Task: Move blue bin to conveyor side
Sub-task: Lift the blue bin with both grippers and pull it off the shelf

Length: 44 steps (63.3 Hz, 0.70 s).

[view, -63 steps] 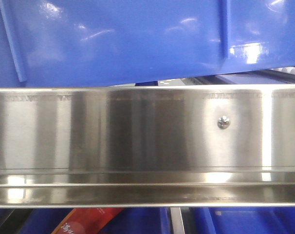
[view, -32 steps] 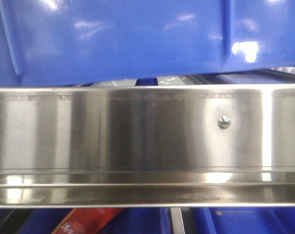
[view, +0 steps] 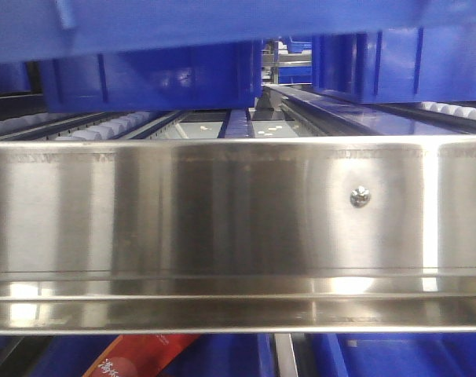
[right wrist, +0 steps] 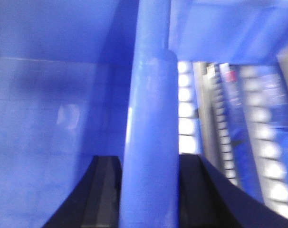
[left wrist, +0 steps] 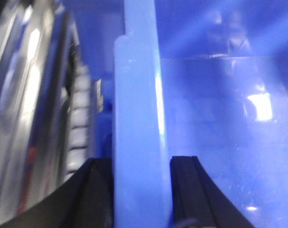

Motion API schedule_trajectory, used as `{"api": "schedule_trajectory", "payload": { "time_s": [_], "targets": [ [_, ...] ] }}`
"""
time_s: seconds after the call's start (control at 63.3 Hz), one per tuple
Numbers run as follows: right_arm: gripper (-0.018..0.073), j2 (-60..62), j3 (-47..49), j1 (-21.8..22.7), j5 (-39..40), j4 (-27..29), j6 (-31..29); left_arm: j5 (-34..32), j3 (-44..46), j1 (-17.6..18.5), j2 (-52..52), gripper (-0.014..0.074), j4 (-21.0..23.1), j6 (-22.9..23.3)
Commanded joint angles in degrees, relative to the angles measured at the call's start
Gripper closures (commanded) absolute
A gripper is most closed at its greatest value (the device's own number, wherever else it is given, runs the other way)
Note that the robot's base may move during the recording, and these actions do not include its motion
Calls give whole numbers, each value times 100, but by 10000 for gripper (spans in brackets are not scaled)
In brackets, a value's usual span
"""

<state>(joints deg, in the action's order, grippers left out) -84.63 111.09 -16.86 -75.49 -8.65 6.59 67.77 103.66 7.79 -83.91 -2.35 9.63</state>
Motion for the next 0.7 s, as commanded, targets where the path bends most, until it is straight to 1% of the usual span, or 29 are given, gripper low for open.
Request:
{"api": "schedule_trajectory", "payload": {
  "time_s": [0.0,0.111,0.284,0.363,0.506,0.68],
  "targets": [
    [638,327,-17,-26,553,-36,144,-372,211,163,181,616,235,82],
    [638,576,-339,-26,553,-222,253,-361,223,163,195,616,235,109],
    [638,837,-877,-26,553,-222,265,-94,223,163,259,616,235,119],
    [641,873,-1067,-26,553,-197,354,13,223,163,336,616,160,119],
    [640,1009,-1150,-26,553,-47,473,168,223,163,557,616,101,119],
    [640,1302,-1283,-26,553,-47,512,219,223,163,862,616,101,119]
  ]
}}
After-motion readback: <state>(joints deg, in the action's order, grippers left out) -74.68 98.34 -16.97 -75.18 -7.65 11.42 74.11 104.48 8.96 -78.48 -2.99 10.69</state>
